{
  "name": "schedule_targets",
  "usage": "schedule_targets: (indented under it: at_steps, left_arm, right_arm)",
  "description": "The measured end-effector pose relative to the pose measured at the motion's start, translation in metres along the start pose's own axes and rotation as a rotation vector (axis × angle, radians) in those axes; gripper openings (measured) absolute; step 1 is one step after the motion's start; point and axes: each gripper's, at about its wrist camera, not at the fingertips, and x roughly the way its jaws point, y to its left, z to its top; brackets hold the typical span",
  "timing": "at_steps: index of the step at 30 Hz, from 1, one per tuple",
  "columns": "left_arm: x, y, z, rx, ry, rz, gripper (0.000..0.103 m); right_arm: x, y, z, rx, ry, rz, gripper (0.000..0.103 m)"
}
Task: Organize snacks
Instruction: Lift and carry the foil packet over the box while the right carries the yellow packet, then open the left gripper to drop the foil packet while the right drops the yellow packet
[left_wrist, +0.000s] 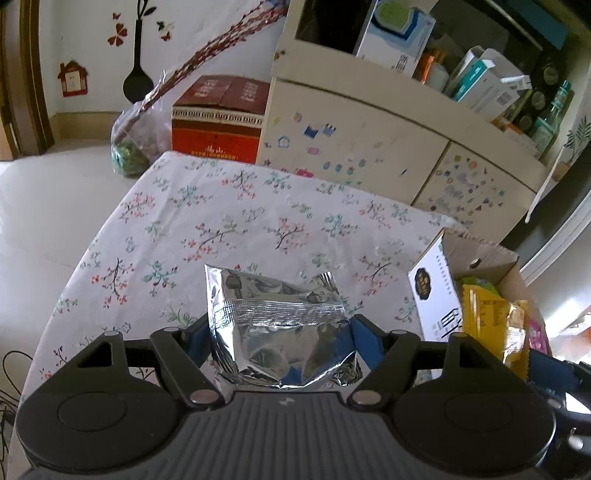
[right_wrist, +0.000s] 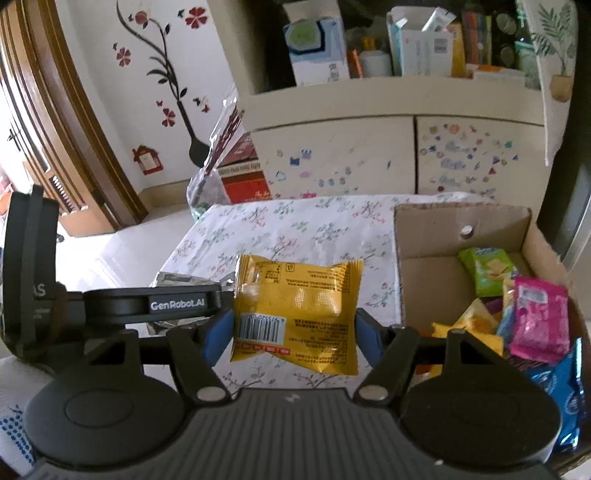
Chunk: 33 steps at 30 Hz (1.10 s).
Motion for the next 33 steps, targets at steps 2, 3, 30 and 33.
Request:
schedule_targets:
  at_steps: [2, 3, 30, 33]
  left_arm:
    - [-0.005, -0.003, 0.003, 0.0, -0.018, -0.004, 0.081]
    - [-0.007, -0.005, 0.004, 0.005, -0.028, -0.006, 0.081]
    - [0.008, -0.132, 0.001, 0.18, -0.074, -0.298, 0.081]
    - [0.02, -0.143, 0.001, 0.198, -0.06, -0.305, 0.081]
  right_arm:
    - [-0.005, -0.006, 0.003, 0.007, -0.02, -0.012, 0.07]
    - [-0.008, -0.01, 0.005, 0.013, -0.031, -0.018, 0.07]
    - [-0.072, -0.135, 0.028, 0.409, -0.256, -0.15, 0.07]
    - [-0.069, -0.139, 0.027, 0.434, -0.244, -0.15, 0.07]
